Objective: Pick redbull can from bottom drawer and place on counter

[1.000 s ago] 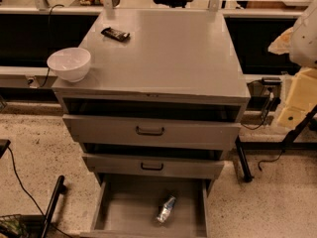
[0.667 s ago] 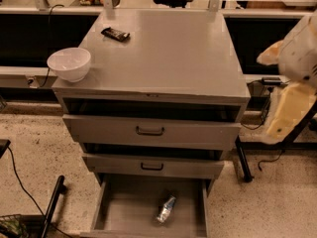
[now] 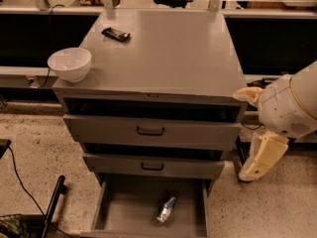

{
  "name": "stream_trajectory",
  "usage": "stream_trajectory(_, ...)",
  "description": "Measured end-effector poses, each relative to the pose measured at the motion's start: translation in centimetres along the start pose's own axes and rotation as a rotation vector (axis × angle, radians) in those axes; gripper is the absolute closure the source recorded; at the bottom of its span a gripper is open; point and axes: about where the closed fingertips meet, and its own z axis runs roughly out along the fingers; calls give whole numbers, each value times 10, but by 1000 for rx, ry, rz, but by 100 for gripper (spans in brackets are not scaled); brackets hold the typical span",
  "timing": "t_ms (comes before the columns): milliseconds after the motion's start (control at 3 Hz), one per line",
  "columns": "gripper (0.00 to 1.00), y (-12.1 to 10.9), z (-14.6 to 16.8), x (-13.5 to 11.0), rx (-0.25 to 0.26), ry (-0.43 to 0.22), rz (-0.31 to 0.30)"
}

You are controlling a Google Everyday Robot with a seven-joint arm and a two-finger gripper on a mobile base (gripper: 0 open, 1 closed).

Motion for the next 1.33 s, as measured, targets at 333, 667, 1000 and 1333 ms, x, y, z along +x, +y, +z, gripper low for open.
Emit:
stream_trajectory(333,0,4,7,-4,-46,14,-34)
stream_trajectory(667,0,38,66,-22,-223,-49,-145)
stream_trajectory(1000,0,102,130,-32,-408,-135,-322)
stream_trajectory(1333,0,116,136,-29,-437,-146,-402)
